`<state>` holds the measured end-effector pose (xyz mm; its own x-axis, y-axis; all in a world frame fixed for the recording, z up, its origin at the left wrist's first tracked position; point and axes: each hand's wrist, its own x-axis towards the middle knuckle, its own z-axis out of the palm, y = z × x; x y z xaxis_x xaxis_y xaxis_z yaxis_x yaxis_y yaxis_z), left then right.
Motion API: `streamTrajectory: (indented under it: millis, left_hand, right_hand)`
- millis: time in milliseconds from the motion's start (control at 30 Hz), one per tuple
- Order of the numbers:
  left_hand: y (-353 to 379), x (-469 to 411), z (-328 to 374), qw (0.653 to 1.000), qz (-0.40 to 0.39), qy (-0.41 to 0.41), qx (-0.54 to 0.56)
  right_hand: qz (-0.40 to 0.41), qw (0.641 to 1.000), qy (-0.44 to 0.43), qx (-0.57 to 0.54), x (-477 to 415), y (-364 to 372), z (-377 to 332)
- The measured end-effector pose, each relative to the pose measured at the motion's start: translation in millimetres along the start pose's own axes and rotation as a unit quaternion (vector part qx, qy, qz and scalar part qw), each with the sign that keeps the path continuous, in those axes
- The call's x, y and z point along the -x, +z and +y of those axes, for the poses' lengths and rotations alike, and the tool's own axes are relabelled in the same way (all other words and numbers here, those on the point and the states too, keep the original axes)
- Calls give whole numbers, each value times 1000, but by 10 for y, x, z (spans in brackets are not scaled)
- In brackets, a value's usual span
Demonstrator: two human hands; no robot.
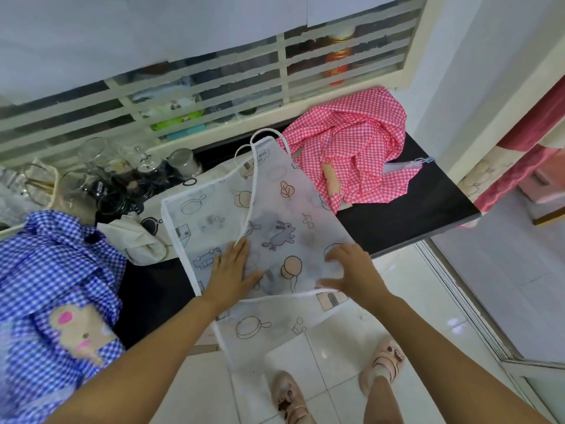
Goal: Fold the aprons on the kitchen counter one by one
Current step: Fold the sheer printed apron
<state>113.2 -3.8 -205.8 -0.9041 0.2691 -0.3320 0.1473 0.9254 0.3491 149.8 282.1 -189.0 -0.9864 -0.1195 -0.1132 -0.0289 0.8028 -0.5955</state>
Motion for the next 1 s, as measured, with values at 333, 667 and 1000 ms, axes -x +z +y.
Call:
streamTrajectory:
  millis: [333,667,1000]
  left_hand:
    - [-346,16,-178,982,76,-153,79]
    - [-473,434,-479,967,-102,-217,81]
    - [-185,794,-764,996,74,-40,-11]
  right_hand:
    - [-296,941,32,-163,236,224,-528]
    - [-137,984,29,-107,124,408,-567]
    - [-214,921,-147,292,224,80,196]
